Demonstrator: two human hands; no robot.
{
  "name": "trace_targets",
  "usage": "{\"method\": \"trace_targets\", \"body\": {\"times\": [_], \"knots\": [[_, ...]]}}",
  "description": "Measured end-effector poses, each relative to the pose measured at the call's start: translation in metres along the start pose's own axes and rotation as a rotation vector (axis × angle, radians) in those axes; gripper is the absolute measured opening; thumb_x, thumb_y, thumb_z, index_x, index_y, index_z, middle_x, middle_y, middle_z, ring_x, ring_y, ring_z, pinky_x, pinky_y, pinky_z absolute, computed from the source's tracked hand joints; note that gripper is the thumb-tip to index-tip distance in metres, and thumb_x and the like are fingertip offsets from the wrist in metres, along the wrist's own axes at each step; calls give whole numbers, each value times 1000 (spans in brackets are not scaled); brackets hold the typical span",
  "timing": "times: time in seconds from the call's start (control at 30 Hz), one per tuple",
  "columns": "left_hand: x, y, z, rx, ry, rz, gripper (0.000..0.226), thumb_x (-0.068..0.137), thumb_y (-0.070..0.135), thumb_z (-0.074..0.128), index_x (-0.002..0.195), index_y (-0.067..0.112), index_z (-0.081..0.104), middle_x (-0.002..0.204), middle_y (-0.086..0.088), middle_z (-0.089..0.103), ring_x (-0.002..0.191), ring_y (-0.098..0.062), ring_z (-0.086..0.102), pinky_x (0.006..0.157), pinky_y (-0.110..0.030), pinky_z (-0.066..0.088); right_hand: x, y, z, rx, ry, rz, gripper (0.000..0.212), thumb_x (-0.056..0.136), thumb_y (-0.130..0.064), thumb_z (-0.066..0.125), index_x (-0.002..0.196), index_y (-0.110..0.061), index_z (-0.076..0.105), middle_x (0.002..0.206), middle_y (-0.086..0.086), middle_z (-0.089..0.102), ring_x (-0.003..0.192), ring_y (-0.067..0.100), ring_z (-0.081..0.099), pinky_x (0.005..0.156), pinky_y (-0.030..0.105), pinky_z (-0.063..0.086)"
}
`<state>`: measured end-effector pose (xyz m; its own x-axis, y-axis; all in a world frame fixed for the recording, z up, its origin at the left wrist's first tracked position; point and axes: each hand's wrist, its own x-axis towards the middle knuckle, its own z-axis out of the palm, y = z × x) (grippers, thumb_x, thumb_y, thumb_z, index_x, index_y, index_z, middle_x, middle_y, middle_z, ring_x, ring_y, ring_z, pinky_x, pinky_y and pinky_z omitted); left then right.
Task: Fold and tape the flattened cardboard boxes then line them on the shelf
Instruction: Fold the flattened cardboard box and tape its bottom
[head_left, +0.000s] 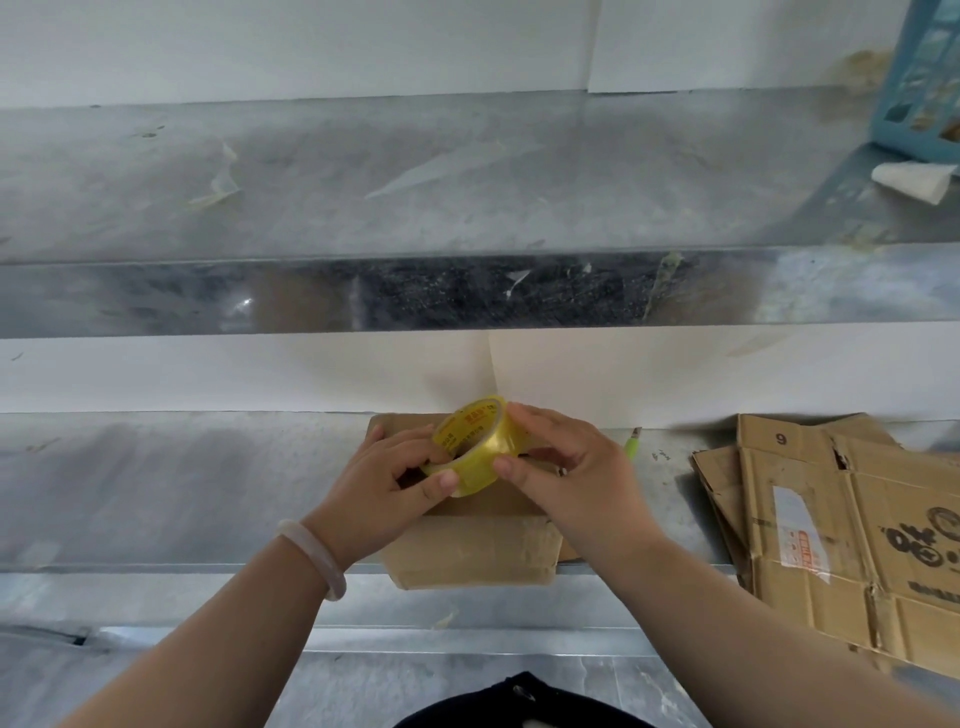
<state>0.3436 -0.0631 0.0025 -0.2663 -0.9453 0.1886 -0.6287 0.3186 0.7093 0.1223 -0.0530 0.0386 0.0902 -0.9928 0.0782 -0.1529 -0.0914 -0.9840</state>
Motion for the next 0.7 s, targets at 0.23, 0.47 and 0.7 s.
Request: {"method": "trace_targets", "body": {"times": [0.23,0.47,0.7], "knots": [[-2,1,-3,-38,-46,43,50,87,71,37,90,31,67,128,18,56,112,-1,39,96,-53,35,8,2,-4,93,35,132,26,74,-15,83,91,-32,74,90,-8,75,87,4,69,77,17,52],[-4,1,-3,-44,-67,9,26,87,63,43,95,46,62,135,13,47,135,-15,28,108,-50,28,9,9,0,-14,39,143,13,83,-14,75,86,-25,70,80,-10,69,69,-10,59,63,6,44],[0,7,0,-90,22,-16,21,82,55,54,83,36,63,117,15,58,116,-20,46,96,-48,40,14,13,1,-72,68,106,17,86,-13,71,89,-30,66,85,-12,70,79,-2,62,68,10,45]]}}
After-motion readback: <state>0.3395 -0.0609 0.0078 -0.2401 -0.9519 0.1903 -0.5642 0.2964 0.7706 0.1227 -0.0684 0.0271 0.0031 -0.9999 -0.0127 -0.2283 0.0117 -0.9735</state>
